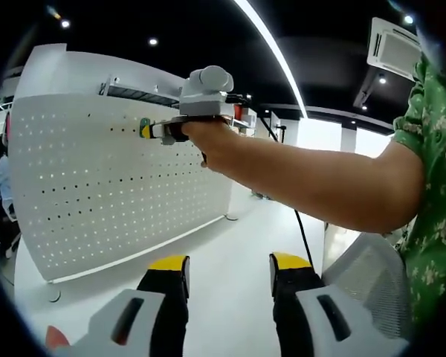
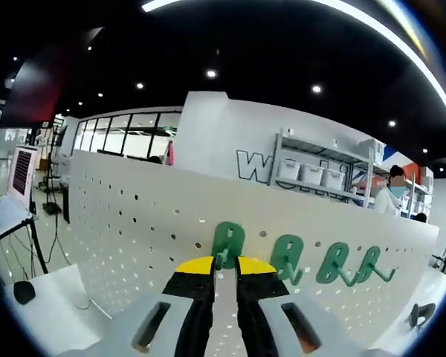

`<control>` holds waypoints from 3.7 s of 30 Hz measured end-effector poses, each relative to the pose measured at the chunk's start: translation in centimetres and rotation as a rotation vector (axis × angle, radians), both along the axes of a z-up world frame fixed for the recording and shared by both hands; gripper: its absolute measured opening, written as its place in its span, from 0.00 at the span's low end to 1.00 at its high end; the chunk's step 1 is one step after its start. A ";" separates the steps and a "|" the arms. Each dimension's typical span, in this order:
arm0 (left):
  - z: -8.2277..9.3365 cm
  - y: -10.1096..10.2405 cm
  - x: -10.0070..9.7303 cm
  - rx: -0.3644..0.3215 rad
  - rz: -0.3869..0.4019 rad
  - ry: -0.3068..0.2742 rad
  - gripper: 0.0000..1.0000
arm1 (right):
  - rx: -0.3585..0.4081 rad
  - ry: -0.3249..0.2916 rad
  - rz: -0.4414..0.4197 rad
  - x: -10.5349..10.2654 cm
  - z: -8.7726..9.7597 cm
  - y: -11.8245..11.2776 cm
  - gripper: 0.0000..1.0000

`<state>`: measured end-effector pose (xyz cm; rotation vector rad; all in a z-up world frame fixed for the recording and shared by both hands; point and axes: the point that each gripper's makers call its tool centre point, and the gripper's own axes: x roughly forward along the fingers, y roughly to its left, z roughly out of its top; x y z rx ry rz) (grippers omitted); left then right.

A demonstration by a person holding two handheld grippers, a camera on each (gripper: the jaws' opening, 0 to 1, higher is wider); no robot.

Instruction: Insert the hook assembly into the mounting plate slot until the hook locks in place.

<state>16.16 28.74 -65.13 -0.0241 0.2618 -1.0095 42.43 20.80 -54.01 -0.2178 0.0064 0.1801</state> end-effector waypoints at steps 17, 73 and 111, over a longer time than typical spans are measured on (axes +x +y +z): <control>0.1 -0.3 -0.2 0.005 -0.003 -0.004 0.45 | 0.033 -0.014 0.015 -0.8 0.2 -0.1 0.29; 1.5 -2.2 -2.5 0.027 0.015 -0.038 0.45 | 0.092 0.002 0.062 -8.0 -1.4 -3.7 0.43; 2.9 -4.8 -5.2 -0.001 0.061 -0.071 0.47 | 0.078 0.065 0.037 -20.8 -5.7 -9.8 0.44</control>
